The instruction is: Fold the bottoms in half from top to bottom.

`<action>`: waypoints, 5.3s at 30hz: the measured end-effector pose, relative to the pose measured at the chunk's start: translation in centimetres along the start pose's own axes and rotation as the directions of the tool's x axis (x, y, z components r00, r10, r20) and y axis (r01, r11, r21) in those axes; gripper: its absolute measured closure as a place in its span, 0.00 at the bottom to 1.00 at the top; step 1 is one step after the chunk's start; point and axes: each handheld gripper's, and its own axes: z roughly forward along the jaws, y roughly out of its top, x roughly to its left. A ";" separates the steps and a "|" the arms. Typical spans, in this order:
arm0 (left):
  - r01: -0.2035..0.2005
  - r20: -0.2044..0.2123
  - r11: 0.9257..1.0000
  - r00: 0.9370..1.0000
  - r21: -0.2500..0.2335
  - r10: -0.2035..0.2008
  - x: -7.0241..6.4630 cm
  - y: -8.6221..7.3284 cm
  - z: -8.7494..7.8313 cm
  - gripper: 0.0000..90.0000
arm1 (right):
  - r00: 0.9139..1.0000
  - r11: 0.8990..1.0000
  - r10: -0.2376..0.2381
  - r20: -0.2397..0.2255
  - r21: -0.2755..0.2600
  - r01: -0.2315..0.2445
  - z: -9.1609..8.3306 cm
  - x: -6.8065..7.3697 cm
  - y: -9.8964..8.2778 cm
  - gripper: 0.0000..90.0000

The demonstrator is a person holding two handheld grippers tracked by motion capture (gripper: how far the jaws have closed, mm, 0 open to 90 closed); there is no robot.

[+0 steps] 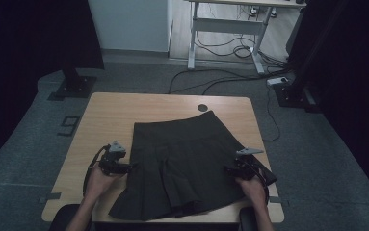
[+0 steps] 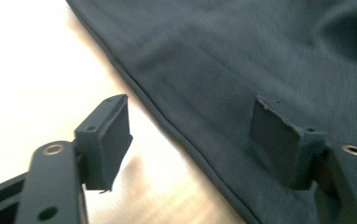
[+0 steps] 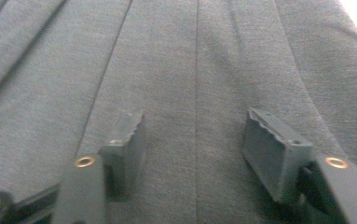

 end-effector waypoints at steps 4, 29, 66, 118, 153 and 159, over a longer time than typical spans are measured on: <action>0.015 0.008 1.000 1.000 -0.019 -0.015 0.8 1.2 0.2 0.28 | 1.000 1.000 0.002 0.002 0.007 -0.002 0.1 0.2 0.2 0.33; 0.111 -0.112 0.993 0.988 0.036 -0.107 5.9 4.7 7.8 0.09 | 0.986 0.994 -0.105 -0.126 -0.021 0.104 -0.8 4.0 2.2 0.15; 0.116 -0.143 0.993 0.983 0.019 -0.112 6.0 4.2 8.0 0.00 | 0.780 0.903 -0.409 -0.473 -0.086 0.421 1.7 20.4 6.7 0.09; 0.072 -0.069 0.996 0.995 -0.046 -0.075 4.1 5.1 8.4 0.63 | 0.698 0.776 -0.592 -0.402 -0.051 0.628 4.8 26.4 2.6 0.81; 0.095 -0.120 0.995 0.988 0.017 -0.093 7.9 0.7 2.7 0.94 | 0.636 0.781 -0.557 -0.533 -0.075 0.621 6.9 32.6 4.0 0.92; 0.091 -0.144 0.996 0.985 -0.009 -0.091 7.6 1.5 1.0 0.95 | 0.626 0.783 -0.562 -0.541 -0.107 0.612 5.4 32.8 4.1 0.94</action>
